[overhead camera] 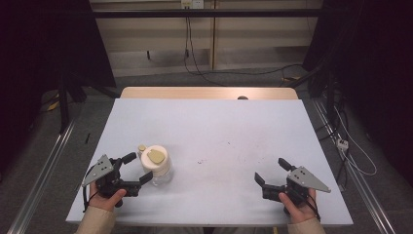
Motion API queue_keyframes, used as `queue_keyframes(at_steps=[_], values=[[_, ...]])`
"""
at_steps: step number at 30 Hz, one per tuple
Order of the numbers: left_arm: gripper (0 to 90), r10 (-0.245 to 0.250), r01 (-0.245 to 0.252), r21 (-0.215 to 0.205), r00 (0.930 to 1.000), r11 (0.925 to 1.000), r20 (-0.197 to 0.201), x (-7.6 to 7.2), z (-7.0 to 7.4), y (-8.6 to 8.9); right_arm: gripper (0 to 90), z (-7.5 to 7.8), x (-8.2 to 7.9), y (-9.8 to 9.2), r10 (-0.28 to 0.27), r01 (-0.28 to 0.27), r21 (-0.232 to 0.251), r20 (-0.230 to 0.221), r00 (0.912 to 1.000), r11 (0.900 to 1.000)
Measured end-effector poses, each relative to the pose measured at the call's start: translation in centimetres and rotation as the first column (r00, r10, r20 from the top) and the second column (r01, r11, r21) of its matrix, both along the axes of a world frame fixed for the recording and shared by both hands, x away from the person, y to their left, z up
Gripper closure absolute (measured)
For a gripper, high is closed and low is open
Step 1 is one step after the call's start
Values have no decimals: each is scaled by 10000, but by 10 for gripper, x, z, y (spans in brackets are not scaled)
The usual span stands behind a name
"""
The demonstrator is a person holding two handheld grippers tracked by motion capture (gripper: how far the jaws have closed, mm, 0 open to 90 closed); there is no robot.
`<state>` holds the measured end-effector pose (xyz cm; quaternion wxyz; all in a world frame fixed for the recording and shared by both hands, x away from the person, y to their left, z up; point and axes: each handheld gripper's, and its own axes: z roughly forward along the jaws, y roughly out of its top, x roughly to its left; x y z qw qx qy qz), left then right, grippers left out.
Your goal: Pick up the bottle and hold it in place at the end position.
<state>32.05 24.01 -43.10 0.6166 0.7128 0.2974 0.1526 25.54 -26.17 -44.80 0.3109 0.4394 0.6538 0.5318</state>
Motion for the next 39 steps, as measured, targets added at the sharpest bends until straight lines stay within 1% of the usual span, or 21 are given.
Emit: queue_keyframes(at_steps=[3,5,7,10,12,13,14,15,16,19,20,21,23,25,28,35,39], values=[[36,-75,75,-3,10000,10000,-47,0,0,-1,18,0,0,0,8,-8,-17,-1,10000,10000],[38,-34,34,79,10000,10000,-18,-1,0,-2,19,0,0,1,22,-22,-8,18,10000,10000],[37,-123,124,187,9999,9997,-20,-1,0,-2,19,0,0,1,46,-46,-47,37,10000,10000],[37,-377,382,277,9991,9989,-177,0,-2,-5,20,1,0,0,44,-44,-30,37,10000,10000],[38,-593,602,496,9980,9970,-198,0,-2,-8,20,1,0,0,26,-26,-7,52,10000,10000],[39,-618,628,721,9980,9954,-148,1,-2,-10,20,1,0,0,9,-9,10,43,10000,10000],[40,-543,571,850,9979,9947,-350,2,-3,-13,20,1,0,-1,31,-31,-2,53,10000,10000],[40,-543,571,850,9979,9947,-350,2,-3,-13,20,1,0,-1,31,-31,-2,53,10000,10000],[37,-517,552,939,9979,9941,-388,2,-4,-14,20,1,0,-1,16,-16,6,61,10000,10000],[18,-396,468,1167,9972,9921,-632,4,-6,-17,21,1,0,0,39,-39,11,80,10000,10000],[33,-217,303,1151,9969,9929,-751,5,-7,-17,21,1,0,0,47,-47,-24,76,10000,10000],[52,-141,235,1216,9969,9923,-776,6,-7,-18,22,1,0,0,70,-70,-23,76,9999,10000],[48,19,94,1290,9962,9916,-870,8,-8,-19,22,1,0,0,39,-39,18,80,10000,10000],[48,93,36,1435,9960,9896,-893,9,-9,-22,22,1,0,-1,42,-42,19,101,9999,10000],[48,163,-16,1511,9953,9885,-958,11,-10,-25,23,1,-1,-1,13,-14,55,84,10000,10000],[40,225,-50,1592,9938,9872,-1086,16,-11,-31,24,1,-3,-4,-43,42,73,103,9999,10000],[31,322,-141,1670,9938,9859,-1068,18,-13,-36,25,1,-4,-5,-95,95,95,54,9999,9999]])
